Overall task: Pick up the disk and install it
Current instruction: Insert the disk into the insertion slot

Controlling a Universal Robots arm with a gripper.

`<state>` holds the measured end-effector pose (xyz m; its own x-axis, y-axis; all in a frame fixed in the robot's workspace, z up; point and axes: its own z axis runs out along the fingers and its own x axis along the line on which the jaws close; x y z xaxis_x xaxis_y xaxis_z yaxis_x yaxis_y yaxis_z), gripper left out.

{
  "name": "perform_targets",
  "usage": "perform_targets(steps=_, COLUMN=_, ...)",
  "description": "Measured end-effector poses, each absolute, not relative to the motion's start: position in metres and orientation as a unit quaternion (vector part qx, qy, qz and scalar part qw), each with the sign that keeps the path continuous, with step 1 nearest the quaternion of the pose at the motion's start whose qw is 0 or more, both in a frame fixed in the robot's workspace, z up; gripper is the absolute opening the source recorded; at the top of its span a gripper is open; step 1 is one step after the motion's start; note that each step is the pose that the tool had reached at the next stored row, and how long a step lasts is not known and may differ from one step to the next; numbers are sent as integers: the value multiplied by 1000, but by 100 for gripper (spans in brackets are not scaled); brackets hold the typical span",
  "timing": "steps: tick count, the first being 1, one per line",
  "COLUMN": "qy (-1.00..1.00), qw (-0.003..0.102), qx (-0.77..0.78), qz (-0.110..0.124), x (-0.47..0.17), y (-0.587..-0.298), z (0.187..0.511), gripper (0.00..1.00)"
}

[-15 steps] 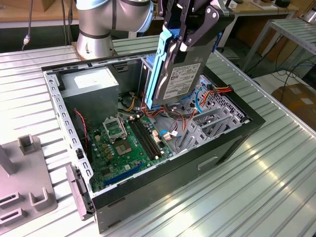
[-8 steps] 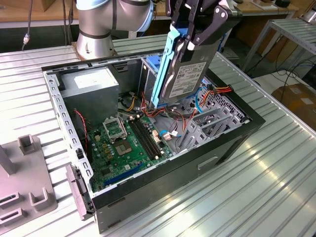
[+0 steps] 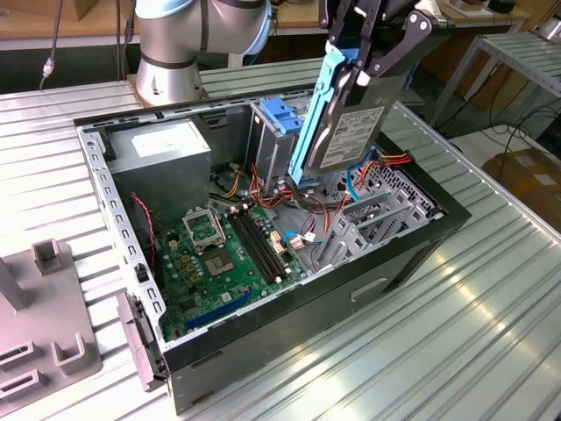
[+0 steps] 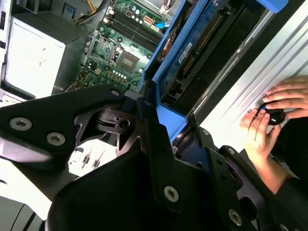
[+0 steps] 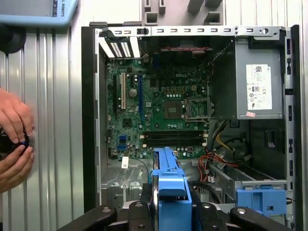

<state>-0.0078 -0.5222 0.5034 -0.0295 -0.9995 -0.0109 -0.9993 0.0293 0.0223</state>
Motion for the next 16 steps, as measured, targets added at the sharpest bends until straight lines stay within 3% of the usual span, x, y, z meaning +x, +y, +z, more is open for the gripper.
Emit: perform_targets(steps=16, qy=-717, qw=4, qx=697, qz=-12, x=6, y=-522, z=503, gripper=37)
